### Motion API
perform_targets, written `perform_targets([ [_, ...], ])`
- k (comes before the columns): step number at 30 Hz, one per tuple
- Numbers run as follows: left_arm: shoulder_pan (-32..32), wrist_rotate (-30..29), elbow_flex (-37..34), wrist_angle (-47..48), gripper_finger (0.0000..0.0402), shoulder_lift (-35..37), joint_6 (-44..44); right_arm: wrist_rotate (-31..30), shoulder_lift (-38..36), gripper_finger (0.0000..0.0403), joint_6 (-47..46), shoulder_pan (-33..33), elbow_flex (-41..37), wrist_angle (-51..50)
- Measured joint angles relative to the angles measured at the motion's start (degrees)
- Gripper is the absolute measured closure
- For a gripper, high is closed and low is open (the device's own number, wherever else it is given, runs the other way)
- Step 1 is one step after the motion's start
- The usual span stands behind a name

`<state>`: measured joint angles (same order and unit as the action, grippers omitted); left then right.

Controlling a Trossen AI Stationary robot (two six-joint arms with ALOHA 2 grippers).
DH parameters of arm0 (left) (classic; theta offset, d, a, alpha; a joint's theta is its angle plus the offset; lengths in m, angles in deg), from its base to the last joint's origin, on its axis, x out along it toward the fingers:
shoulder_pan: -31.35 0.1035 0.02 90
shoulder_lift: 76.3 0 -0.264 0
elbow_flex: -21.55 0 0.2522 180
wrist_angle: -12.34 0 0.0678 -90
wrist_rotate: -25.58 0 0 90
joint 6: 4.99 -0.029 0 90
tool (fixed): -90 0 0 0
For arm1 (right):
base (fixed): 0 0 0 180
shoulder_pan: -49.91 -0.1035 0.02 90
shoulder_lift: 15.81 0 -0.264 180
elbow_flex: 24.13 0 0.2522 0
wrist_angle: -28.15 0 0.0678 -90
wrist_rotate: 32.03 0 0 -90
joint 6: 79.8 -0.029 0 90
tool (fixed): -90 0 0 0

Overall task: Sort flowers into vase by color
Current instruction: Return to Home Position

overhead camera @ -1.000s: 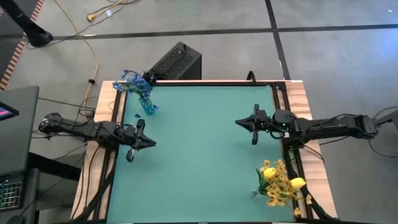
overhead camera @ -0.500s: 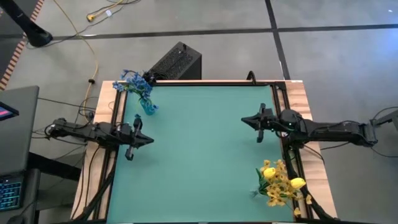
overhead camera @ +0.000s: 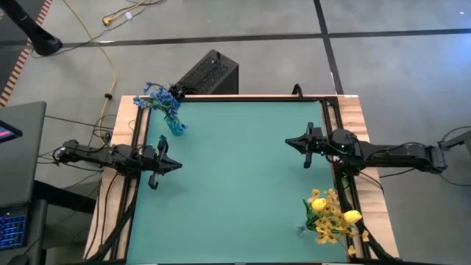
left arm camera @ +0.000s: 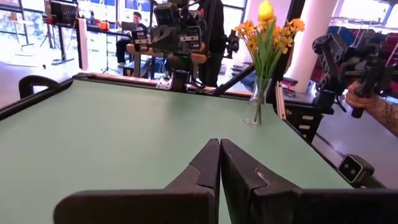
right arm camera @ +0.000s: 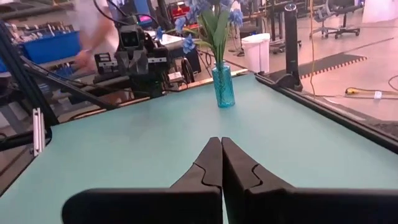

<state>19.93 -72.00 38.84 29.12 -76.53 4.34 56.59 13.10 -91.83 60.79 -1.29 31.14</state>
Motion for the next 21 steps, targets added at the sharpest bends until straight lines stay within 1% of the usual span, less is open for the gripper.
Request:
perform_targets([
  [2,0.0,-0.03,-0.01,-0.46,0.0401,-0.02,-0.01,-0.06,1.22,0.0382,-0.02,0.0,0.0,1.38],
  [6,0.0,-0.3,-2.93,-7.51,0.0401,-0.03,-1.2,-0.07,4.2,0.0382,0.02,0.0,0.0,5.75],
  [7,0.0,-0.31,-2.89,-7.84,0.0401,-0.12,-1.21,-0.07,5.07,0.0382,0.06,0.0,0.0,7.15],
  [11,0.04,-0.27,-2.89,-7.72,0.0402,-0.1,-1.36,-0.07,8.07,0.0382,1.26,0.0,0.0,10.62],
  [15,0.04,-0.17,-2.89,-6.31,0.0402,-0.09,-1.5,-0.1,9.05,0.0382,1.07,-0.02,0.0,8.04],
  [17,0.04,-0.3,-2.89,-5.6,0.0402,-0.11,-1.5,-0.1,8.93,0.0382,1.05,-0.02,-0.35,8.8],
  [19,0.04,-0.26,-2.89,-5.6,0.0402,-0.11,-1.54,-0.12,8.87,0.0382,1.05,0.01,-2.76,13.01],
  [21,0.04,-0.28,-2.89,-5.6,0.0402,-0.11,-1.56,-0.15,8.91,0.0382,0.36,0.1,-7.07,19.21],
])
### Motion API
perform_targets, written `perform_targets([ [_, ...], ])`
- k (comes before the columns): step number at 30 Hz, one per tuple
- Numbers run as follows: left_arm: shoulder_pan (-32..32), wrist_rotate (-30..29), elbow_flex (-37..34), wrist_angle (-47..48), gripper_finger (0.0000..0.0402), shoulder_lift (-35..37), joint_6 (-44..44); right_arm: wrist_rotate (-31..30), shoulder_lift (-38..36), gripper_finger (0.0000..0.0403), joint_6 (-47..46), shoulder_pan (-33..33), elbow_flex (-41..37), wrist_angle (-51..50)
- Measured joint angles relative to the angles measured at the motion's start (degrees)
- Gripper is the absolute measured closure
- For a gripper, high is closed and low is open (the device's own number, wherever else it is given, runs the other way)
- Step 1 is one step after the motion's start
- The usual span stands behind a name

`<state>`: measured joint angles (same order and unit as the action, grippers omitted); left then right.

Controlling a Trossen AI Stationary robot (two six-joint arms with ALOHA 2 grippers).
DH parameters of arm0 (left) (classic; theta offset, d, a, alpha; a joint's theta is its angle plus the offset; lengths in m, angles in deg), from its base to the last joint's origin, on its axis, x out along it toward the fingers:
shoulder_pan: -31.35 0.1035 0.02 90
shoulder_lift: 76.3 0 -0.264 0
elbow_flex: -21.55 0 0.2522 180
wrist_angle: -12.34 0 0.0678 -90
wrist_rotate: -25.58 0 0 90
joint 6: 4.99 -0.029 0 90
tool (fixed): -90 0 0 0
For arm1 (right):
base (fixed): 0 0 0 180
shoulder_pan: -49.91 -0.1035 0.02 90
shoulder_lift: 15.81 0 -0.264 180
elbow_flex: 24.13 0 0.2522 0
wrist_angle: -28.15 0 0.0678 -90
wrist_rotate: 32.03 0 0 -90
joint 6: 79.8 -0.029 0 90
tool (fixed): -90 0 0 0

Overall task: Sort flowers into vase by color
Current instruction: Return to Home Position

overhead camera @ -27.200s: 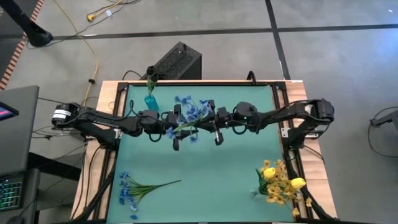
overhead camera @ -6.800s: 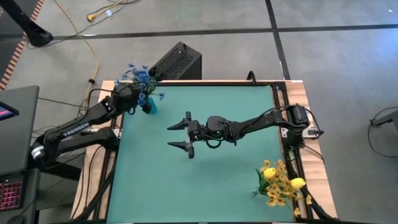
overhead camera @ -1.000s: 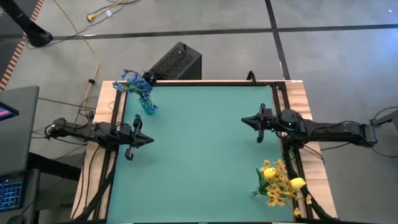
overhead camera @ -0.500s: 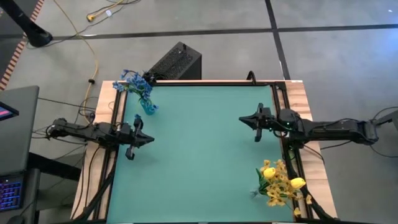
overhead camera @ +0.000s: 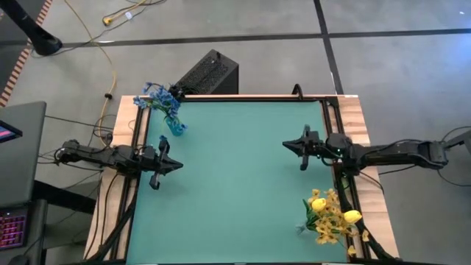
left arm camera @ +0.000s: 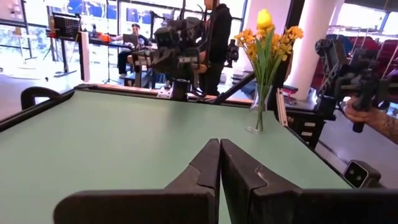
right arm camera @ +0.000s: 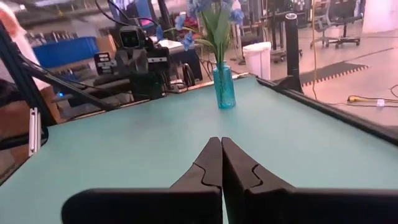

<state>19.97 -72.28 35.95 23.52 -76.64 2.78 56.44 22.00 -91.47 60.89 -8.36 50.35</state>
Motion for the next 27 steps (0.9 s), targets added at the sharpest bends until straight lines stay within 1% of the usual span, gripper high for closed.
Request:
perform_targets([
  [1,0.0,0.0,0.0,0.03,0.0402,-0.01,0.0,-0.04,0.13,0.0381,-0.37,0.12,-1.63,1.16],
  [2,0.0,0.01,0.0,-0.02,0.0402,-0.02,-0.02,-0.17,0.09,0.0381,-0.47,0.33,-1.42,0.61],
  [4,0.0,0.07,-0.02,0.04,0.0402,-0.02,0.03,-0.15,-1.66,0.0381,-0.52,0.45,-1.39,-4.3],
  [7,0.01,0.48,-0.02,0.06,0.0402,-0.02,-0.52,-0.11,-4.59,0.0381,0.8,0.42,-1.34,-7.02],
  [10,0.02,0.46,-0.02,0.05,0.0402,-0.02,-1.4,-0.12,-8.92,0.0381,2.25,0.42,-1.37,-12.19],
  [16,0.02,-0.44,-0.04,-0.06,0.0402,-0.02,-1.53,-0.19,-21.99,0.0381,4.08,-0.2,-1.34,-24.82],
  [20,0.02,-0.46,-0.07,-0.06,0.0402,-0.02,-1.53,-0.17,-29.37,0.0381,5.52,-1.44,-1.34,-30.18],
  [23,0.02,-0.46,-0.07,-0.06,0.0402,-0.02,-1.53,-0.08,-33.79,0.0381,6.04,-2.33,-1.32,-34.78],
  [27,0.02,-0.26,-0.07,-0.01,0.0401,-0.02,-1.53,1.4,-36.67,0.0381,7.05,-3.58,-1.21,-35.58],
])
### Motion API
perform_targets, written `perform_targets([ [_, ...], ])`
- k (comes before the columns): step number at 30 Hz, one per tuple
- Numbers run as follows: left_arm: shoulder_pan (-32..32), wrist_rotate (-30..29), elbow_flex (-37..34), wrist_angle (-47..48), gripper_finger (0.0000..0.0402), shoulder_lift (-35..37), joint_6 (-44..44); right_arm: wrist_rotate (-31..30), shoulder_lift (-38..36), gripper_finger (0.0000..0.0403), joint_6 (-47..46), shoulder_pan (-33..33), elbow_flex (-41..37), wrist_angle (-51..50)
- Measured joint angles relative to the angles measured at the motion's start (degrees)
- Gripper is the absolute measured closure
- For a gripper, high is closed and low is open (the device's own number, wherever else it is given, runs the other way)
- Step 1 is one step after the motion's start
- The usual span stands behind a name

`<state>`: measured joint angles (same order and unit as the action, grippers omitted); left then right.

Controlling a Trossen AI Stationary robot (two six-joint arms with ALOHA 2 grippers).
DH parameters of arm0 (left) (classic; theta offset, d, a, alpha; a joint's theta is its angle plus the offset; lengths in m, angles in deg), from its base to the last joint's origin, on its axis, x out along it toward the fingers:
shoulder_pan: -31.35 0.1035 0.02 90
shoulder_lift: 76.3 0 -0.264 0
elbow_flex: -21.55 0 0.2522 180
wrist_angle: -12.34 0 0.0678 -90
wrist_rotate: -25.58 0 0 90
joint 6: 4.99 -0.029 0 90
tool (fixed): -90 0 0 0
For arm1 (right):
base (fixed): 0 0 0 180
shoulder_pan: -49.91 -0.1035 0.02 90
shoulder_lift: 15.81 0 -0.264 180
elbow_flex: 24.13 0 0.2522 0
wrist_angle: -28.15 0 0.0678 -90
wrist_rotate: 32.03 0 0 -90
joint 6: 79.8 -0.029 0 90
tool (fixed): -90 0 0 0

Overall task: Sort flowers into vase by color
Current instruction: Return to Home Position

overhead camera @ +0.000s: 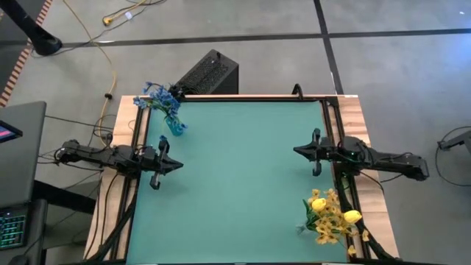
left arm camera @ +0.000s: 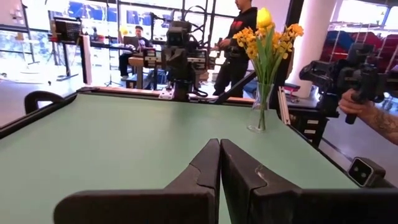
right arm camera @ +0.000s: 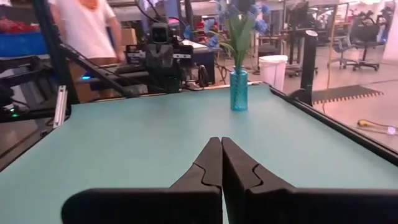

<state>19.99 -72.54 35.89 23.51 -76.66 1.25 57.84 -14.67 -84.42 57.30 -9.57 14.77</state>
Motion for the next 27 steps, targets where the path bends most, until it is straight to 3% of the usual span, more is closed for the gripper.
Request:
perform_targets([
  [12,0.0,0.32,0.0,0.04,0.0401,0.0,0.39,-0.02,1.96,0.0356,0.17,-2.16,0.0,-0.44],
  [27,0.0,0.33,-0.02,0.06,0.0401,0.0,0.42,-0.02,1.96,0.0354,0.13,-2.13,-0.07,-0.55],
])
